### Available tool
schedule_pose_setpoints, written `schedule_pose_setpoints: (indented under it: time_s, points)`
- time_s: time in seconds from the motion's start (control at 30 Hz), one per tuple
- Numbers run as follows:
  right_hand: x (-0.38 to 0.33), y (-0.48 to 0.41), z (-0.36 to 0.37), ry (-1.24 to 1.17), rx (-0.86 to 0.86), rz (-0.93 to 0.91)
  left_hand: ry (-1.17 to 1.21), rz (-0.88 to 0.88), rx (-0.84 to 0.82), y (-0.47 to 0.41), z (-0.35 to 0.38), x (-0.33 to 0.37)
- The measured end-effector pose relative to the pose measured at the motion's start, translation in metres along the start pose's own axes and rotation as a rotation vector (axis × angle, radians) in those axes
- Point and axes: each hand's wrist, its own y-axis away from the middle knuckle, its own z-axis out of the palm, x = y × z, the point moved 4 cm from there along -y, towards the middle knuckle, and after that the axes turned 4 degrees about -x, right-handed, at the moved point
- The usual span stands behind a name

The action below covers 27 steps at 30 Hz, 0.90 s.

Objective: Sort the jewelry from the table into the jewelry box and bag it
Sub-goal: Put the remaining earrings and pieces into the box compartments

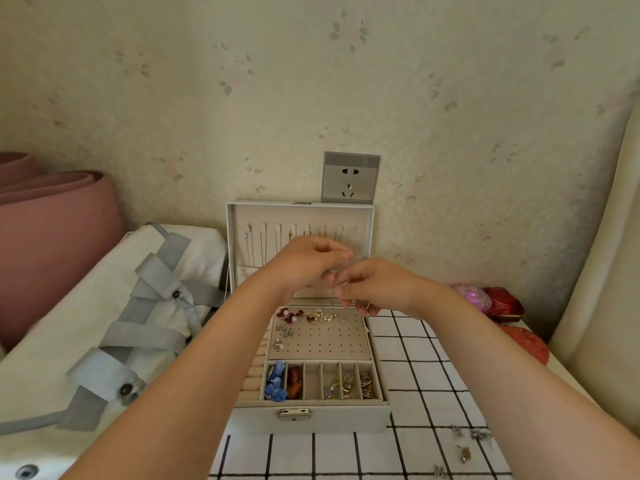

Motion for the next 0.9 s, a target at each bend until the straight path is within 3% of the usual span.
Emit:
schedule_pose_setpoints:
  time_s: [0.17, 0.33, 0.47, 0.63, 0.9]
  points:
    - [-0.008, -0.005, -0.005, -0.057, 0.123, -0.046, -0.096, 0.109, 0.055, -0.003, -0.005, 0.000]
    - [-0.015, -0.005, -0.022, -0.049, 0.342, -0.123, -0.548, 0.137, 0.074, -0.005, -0.008, -0.006]
    - [-0.015, -0.009, -0.026, -0.075, 0.423, -0.181, -0.920, 0.127, 0.090, -0.002, -0.006, -0.007]
    - [-0.014, -0.012, -0.024, -0.052, 0.483, -0.247, -1.081, 0.121, 0.081, -0.004, 0.005, -0.012]
    - [-0.005, -0.019, -0.008, 0.355, 0.482, -0.285, -1.162, 0.211, 0.109, -0.001, 0.008, -0.008]
